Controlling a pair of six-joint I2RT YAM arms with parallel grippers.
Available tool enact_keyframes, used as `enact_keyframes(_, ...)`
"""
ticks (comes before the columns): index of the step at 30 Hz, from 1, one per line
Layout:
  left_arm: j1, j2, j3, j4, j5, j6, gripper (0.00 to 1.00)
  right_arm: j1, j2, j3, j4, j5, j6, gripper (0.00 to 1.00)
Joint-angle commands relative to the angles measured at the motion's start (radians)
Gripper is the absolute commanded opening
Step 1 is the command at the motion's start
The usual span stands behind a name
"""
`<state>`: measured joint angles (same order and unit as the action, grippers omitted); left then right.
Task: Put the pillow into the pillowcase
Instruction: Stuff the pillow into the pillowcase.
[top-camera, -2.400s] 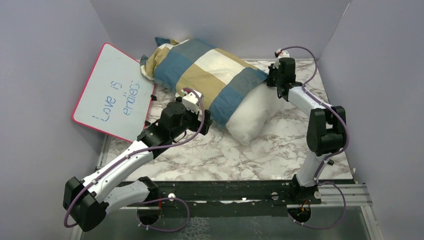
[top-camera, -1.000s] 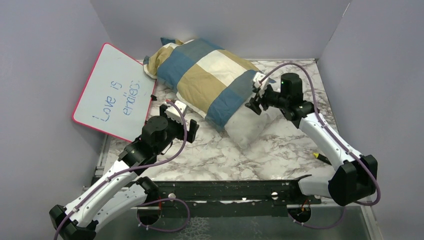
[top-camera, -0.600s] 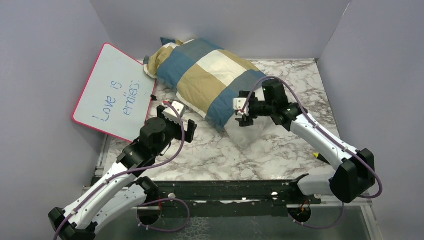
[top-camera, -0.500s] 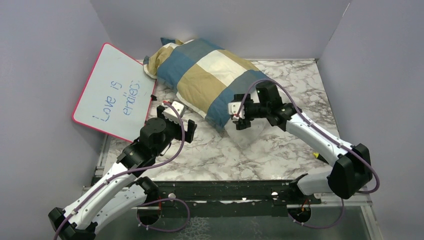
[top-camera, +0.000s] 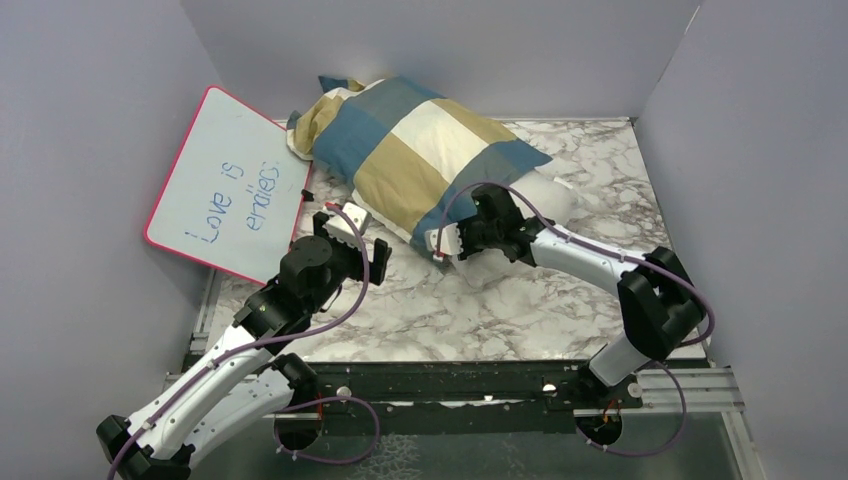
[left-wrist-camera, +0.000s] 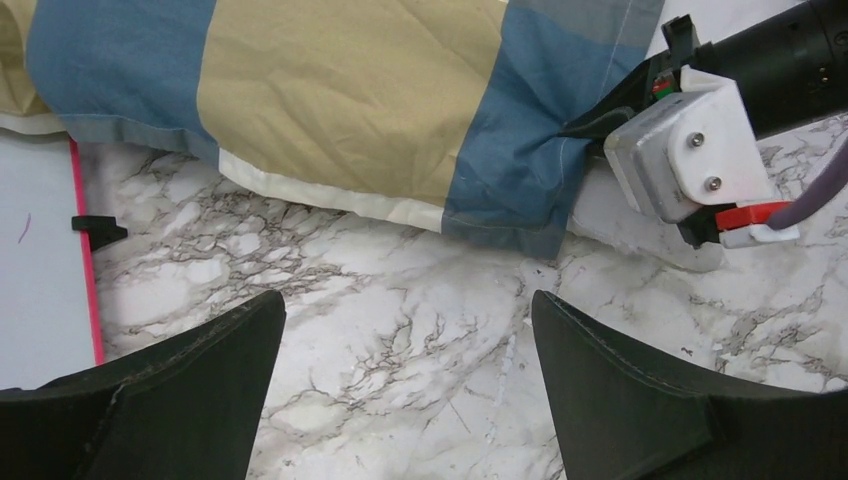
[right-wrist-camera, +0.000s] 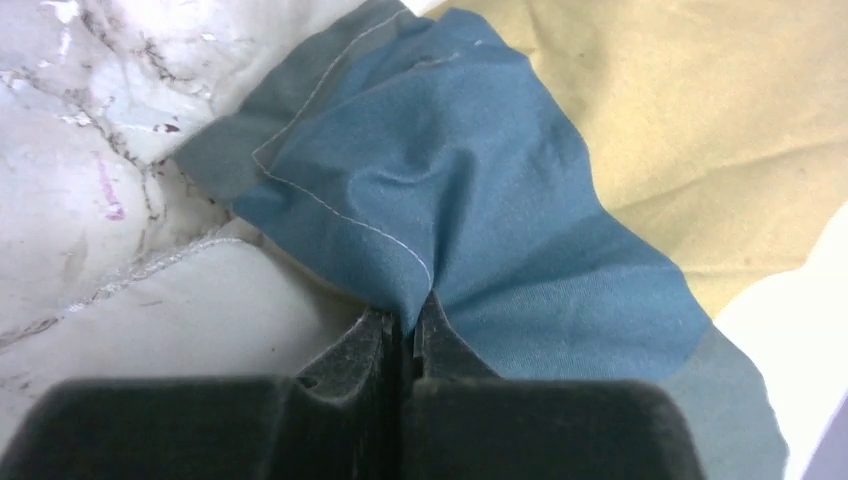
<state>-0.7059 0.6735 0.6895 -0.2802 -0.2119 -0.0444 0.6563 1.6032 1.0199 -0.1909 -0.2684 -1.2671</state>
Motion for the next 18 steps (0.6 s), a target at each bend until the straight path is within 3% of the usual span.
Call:
enact_keyframes(1,0.003,0.001,-0.003,-0.004,-0.055,-0.04,0.9,0.006,-0.05,-0.07,0.081,0.108,-0.003,0.0)
enact_keyframes(6,0.003,0.013,0.02,-0.015,-0.121,-0.096,0.82,0.032,-0.205,-0.139,0.206,0.015,0.1,0.0)
enact_keyframes(11,0.003,0.032,0.106,-0.037,-0.15,-0.152,0.76,0.042,-0.33,-0.128,0.257,-0.08,0.371,0.0)
enact_keyframes(18,0.003,0.09,0.283,-0.065,-0.124,-0.157,0.69,0.042,-0.5,-0.168,0.513,-0.134,0.997,0.0)
